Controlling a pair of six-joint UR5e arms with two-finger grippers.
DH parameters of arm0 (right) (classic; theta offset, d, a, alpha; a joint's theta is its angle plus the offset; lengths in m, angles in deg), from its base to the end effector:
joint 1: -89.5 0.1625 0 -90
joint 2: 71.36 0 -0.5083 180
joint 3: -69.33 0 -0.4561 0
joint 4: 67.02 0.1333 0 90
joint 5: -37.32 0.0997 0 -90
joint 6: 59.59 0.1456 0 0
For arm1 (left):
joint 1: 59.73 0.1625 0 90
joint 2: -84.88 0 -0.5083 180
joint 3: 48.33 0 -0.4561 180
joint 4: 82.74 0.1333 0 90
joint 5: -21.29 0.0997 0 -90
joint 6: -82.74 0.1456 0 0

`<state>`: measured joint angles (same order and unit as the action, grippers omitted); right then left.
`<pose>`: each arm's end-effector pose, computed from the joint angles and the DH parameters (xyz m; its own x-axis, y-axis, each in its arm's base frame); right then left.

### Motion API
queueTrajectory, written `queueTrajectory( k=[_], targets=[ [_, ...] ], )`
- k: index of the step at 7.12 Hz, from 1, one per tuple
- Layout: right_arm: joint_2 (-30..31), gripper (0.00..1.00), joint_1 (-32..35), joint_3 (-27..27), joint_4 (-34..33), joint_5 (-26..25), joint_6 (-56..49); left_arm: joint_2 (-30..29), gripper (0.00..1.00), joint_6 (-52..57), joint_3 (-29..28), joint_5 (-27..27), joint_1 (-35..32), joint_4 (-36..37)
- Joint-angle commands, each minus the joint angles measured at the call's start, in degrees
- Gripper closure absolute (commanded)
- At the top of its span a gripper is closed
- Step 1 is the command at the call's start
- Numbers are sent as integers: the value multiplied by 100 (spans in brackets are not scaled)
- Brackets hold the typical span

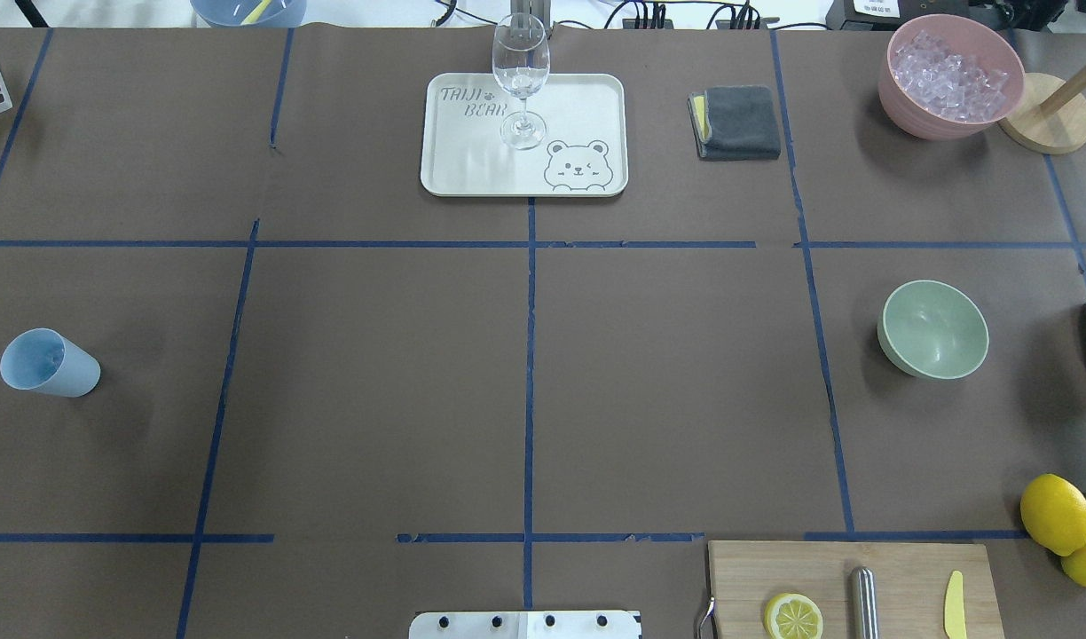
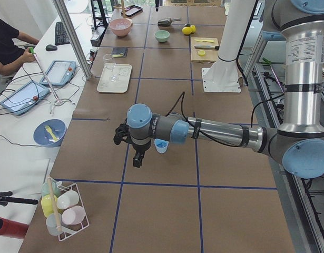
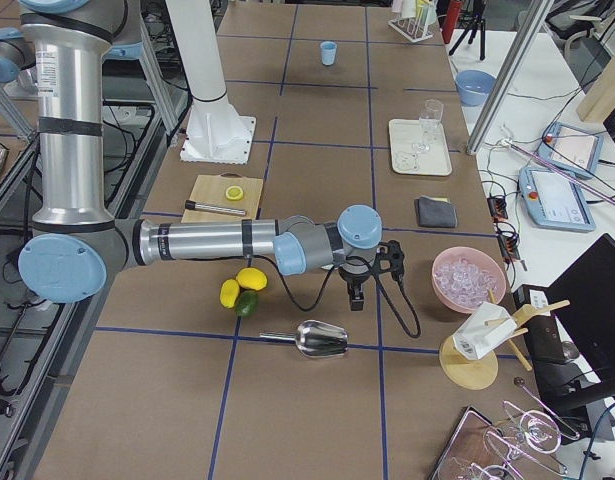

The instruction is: Pour ice into bowl

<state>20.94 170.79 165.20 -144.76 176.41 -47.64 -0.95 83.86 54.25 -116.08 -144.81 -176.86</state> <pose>-0.0613 -0.5538 0.7065 0.6329 -0.0995 0.7678 0.0150 0.9931 0.1163 0.0196 -0.5332 0.6774 0.6593 0.2361 -0.7138 -0.0966 0.9682 0.2309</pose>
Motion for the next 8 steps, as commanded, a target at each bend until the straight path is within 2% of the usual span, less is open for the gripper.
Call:
queueTrajectory(
  k=[1, 2, 3, 4, 5, 6, 8],
  targets=[
    [16, 0, -121, 20, 13, -4, 148, 22, 0, 3, 8, 0, 0, -10],
    [16, 0, -331, 90, 109, -4, 201, 22, 0, 3, 26, 0, 0, -19],
    [16, 0, -585, 116, 519, -21, 750, 22, 0, 3, 43, -9, 0, -28],
    [16, 0, -1067, 108, 1184, -135, 1756, 22, 0, 3, 52, -9, 9, -28],
    [16, 0, -1689, 99, 1957, -693, 2932, 22, 0, 3, 52, -9, 9, -28],
    [51, 0, -2287, 73, 2391, -1212, 3605, 22, 0, 3, 52, -9, 9, -28],
    [252, 3, -2512, 81, 2395, -1305, 3621, 13, 0, -24, 52, 0, 9, -106]
  ],
)
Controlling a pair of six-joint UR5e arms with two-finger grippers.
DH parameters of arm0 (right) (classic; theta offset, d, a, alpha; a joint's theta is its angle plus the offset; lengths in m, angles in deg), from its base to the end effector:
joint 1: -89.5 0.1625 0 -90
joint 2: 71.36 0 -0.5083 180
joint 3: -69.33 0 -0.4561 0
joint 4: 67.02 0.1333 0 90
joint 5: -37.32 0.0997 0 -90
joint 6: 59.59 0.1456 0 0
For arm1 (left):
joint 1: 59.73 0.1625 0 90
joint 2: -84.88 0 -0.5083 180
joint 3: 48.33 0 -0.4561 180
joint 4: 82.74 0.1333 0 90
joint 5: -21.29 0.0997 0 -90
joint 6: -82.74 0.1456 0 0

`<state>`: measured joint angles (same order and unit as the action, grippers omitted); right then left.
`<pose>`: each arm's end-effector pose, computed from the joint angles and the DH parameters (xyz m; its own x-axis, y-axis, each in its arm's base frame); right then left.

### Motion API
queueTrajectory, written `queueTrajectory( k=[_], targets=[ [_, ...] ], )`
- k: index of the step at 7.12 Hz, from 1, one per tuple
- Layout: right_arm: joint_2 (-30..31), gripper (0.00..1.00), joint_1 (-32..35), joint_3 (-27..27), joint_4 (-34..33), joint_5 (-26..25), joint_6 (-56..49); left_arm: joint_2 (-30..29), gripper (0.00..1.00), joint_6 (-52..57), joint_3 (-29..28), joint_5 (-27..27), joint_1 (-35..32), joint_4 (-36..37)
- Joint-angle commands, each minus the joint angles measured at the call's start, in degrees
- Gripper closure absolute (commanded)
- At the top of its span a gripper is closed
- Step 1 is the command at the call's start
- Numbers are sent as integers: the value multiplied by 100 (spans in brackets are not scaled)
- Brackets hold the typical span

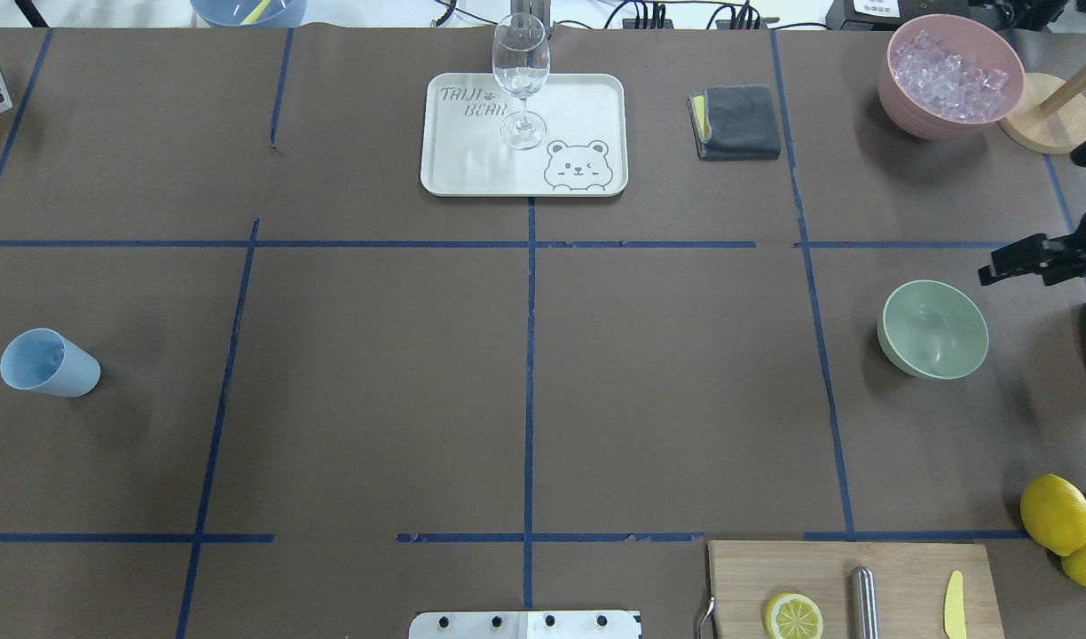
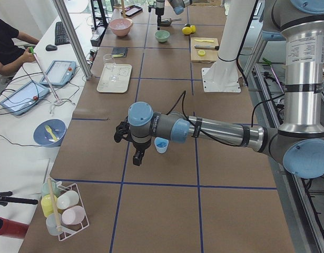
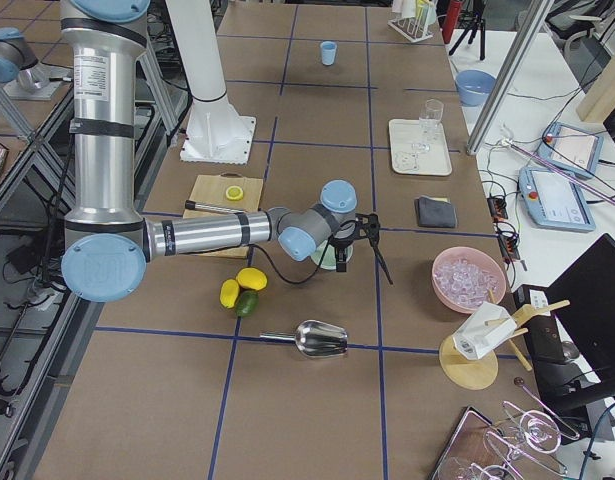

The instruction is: Pour ice into bowl

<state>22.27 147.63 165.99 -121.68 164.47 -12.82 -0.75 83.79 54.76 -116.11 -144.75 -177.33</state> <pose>-0.2643 -0.5110 0.6748 0.6297 -0.0212 0.7766 -0.0655 0.9946 0.0802 0.0201 -0.5321 0.6731 0.6580 0.2453 -0.7120 -0.0965 0.9651 0.2433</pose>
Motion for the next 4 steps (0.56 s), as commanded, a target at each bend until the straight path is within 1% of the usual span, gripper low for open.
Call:
queueTrajectory(
  k=[1, 2, 3, 4],
  targets=[
    [146, 8, -301, -6, 87, -120, 157, 2, 0, -25, 1, 3, -6, -94],
    [216, 19, -380, -41, 78, -128, 157, -7, 0, -34, 18, -6, 3, -95],
    [243, 44, -381, -42, 78, -120, 157, 2, 0, -34, 35, -6, -6, -86],
    [269, 93, -381, -33, 87, -128, 139, -7, 0, -34, 36, -6, -6, -86]
  ],
)
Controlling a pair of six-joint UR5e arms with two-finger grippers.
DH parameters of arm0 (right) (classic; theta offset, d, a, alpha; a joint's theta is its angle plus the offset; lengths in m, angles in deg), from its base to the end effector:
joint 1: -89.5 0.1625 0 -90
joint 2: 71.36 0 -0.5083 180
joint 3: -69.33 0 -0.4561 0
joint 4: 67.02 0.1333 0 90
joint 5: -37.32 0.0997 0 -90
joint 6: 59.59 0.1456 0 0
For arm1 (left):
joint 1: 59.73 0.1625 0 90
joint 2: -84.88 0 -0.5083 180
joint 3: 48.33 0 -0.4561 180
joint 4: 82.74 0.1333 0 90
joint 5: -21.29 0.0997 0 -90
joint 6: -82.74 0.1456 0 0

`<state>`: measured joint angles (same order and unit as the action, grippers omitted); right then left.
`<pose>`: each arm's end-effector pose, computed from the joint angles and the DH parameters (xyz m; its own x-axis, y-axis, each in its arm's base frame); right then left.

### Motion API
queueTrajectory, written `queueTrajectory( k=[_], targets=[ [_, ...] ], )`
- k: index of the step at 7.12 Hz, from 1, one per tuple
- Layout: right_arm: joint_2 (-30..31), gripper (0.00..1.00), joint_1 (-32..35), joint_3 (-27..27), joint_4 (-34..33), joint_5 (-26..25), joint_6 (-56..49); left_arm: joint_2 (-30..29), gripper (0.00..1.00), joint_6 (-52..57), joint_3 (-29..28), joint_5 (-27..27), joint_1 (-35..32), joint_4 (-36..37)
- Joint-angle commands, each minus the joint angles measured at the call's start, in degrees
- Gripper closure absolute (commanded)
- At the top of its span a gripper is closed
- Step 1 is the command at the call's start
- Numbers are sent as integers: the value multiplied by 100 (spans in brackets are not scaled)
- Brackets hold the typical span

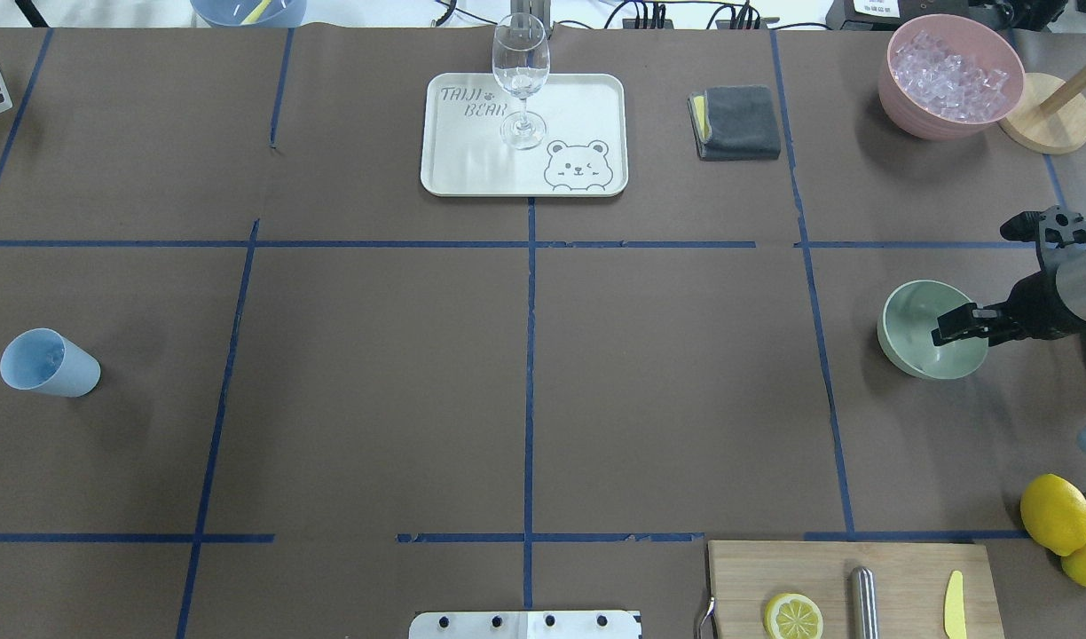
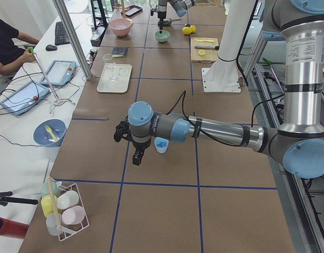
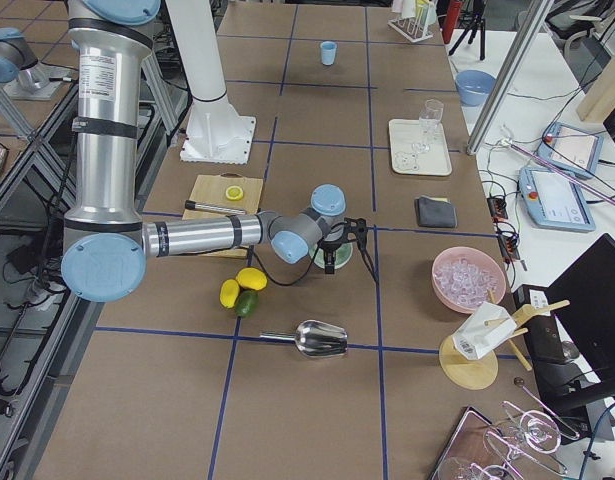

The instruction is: Pour ice into bowl

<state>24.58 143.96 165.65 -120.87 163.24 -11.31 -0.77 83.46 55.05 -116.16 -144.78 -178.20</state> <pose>-0.2829 -0.4785 0.7004 0.6521 -0.0143 0.7580 -0.0295 0.9986 0.0443 0.0201 -0.5333 0.6681 0.6567 0.2541 -0.7101 -0.0918 0.9615 0.2592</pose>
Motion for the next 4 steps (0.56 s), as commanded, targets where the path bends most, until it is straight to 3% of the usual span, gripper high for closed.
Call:
queueTrajectory(
  k=[1, 3, 4],
  targets=[
    [47, 100, -6, 62, 6, 3, -11, -4, 0, -10, 7, 8, -3, -17],
    [-31, 100, -6, 185, -20, 20, 146, -48, 0, -10, 244, 8, -3, -131],
    [-258, 100, -23, 334, -107, 64, 738, -196, 0, 7, 306, 16, -3, -201]
  ],
)
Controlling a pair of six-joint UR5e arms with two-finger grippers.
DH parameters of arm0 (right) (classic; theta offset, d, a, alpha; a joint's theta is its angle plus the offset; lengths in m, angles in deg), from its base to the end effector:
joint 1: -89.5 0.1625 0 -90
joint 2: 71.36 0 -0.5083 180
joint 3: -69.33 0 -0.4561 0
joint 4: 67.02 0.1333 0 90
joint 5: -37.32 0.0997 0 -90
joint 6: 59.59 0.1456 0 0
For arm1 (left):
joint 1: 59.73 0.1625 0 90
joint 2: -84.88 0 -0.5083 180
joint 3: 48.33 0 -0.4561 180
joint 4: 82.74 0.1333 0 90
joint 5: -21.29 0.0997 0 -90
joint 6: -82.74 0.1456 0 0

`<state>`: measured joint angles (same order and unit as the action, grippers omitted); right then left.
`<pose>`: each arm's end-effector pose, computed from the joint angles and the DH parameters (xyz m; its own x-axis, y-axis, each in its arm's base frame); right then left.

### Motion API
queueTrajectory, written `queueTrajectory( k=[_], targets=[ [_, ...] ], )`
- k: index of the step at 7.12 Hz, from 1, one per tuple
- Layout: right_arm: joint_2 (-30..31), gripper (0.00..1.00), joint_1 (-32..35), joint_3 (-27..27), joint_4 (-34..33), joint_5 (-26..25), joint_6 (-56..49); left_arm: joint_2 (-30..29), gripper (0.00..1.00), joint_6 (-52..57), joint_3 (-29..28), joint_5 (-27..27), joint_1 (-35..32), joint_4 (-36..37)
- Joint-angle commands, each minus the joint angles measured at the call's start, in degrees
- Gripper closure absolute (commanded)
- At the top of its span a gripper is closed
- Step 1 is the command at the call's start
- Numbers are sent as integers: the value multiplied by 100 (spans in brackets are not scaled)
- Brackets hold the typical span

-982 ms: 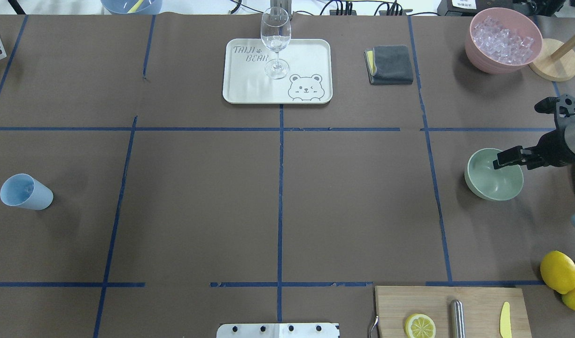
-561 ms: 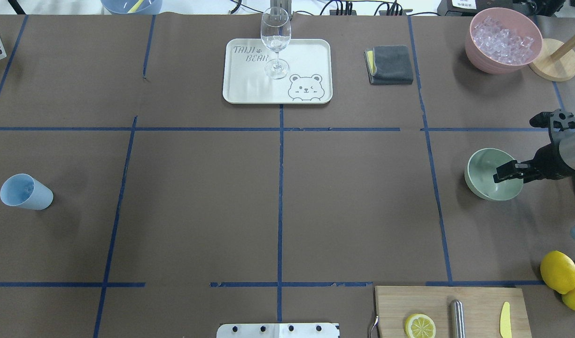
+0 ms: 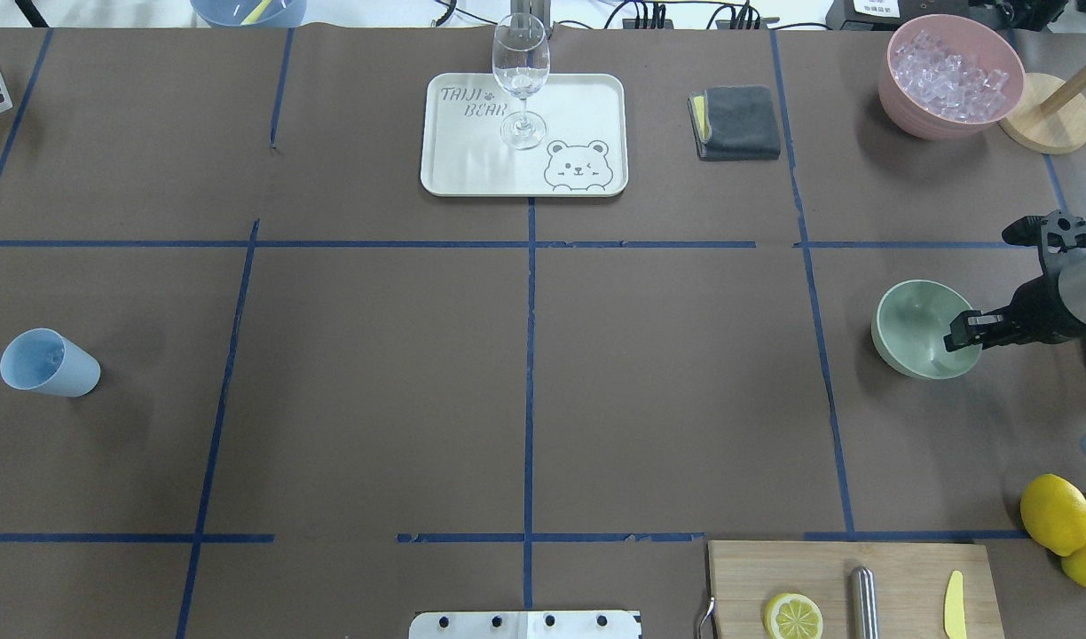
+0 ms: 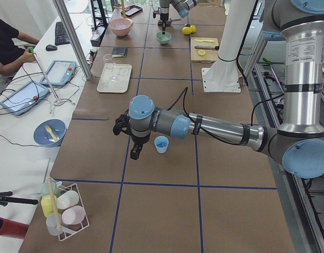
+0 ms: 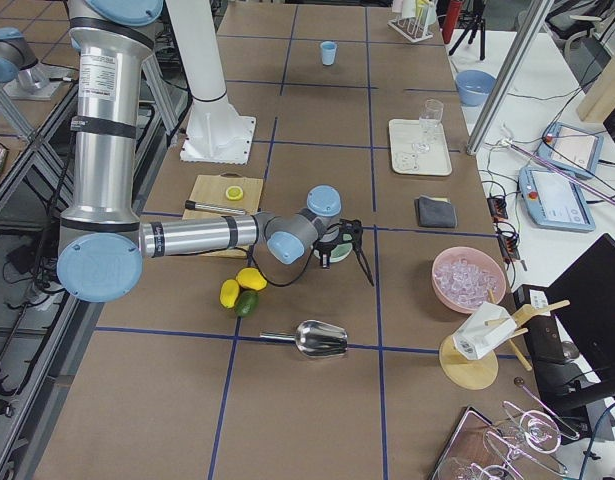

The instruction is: Pour ice into bowl

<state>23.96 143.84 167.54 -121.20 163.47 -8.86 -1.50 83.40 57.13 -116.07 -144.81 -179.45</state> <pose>-0.2878 -0.4824 0.6750 0.6313 0.0031 0.7755 -0.0535 0.9978 0.0395 0.0202 -0.5405 0.6380 0.6538 0.3021 -0.6937 -0.0888 0.9411 0.3261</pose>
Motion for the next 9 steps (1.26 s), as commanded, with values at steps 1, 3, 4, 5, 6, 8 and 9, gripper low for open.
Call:
queueTrajectory(
  k=[1, 3, 4, 5, 6, 8, 9],
  targets=[
    [-599, 100, -11, 338, -380, 59, 795, -317, 0, 22, 89, 7, 0, -76],
    [-1626, 100, -351, 533, -1329, 112, 850, -512, 0, 66, 115, -2, -52, -128],
    [-2136, 100, -632, 646, -1480, 182, 1407, -547, 0, 66, 133, 7, -96, -451],
    [-2689, 100, -1191, 647, -1499, -26, 2152, -504, 0, 66, 107, 7, -114, -845],
    [-3043, 100, -1832, 578, -1499, -707, 2525, -477, 0, 57, 63, 7, -201, -1310],
    [-3597, 100, -2216, 516, -2059, -1179, 2555, -529, 0, 57, 36, -2, -543, -1500],
    [-3722, 100, -2251, 428, -2088, -1188, 2564, -530, 0, 49, 36, -2, -606, -1500]
  ],
)
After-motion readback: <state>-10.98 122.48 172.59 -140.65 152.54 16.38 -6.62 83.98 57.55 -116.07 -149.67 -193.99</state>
